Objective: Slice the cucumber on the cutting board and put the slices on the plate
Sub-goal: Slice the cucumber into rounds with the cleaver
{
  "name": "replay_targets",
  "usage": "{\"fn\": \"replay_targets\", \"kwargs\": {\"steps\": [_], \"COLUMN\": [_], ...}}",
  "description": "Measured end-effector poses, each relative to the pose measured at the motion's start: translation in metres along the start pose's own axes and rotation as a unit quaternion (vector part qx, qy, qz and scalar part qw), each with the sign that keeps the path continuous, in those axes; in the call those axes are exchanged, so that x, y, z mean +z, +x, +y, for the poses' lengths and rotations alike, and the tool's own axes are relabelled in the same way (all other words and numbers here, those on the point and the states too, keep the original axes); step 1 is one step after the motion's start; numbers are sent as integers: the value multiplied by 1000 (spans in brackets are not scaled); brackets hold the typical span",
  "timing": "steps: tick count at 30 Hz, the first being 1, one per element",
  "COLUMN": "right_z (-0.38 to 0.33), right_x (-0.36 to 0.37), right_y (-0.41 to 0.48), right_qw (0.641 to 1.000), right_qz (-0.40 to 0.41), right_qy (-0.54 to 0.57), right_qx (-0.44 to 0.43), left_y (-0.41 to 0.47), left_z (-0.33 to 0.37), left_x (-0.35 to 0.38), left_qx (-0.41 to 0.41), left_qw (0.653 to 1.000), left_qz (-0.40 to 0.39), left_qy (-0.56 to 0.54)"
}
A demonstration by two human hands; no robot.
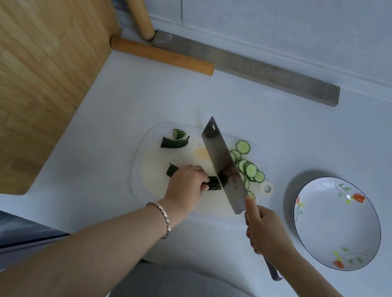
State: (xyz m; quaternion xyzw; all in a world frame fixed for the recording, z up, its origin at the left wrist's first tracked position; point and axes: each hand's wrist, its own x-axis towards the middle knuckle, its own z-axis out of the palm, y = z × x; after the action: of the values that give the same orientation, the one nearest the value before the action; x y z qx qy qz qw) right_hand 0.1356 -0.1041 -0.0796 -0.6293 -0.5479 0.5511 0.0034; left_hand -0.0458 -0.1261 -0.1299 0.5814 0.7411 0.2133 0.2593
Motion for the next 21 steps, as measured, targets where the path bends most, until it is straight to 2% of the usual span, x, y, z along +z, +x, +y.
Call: {"fn": "replay_targets", "kwargs": {"steps": [8, 14, 21], "right_z": [2, 8, 15], "right_x": [0, 10, 26], "right_y": [-1, 3, 8], "right_qw": [998, 999, 999], "right_qz": [3, -6, 35], "right_qy": [-55, -19, -9], "right_qx": [-16, 38, 17], "left_y": [0, 1, -1], "left_z": [-1, -1, 0], "left_x": [1, 2, 1], "left_qx": [11, 12, 5], "left_qw": [1000, 1000, 1000], "left_qz": [6, -1, 1], "left_qy": [4, 14, 9]}}
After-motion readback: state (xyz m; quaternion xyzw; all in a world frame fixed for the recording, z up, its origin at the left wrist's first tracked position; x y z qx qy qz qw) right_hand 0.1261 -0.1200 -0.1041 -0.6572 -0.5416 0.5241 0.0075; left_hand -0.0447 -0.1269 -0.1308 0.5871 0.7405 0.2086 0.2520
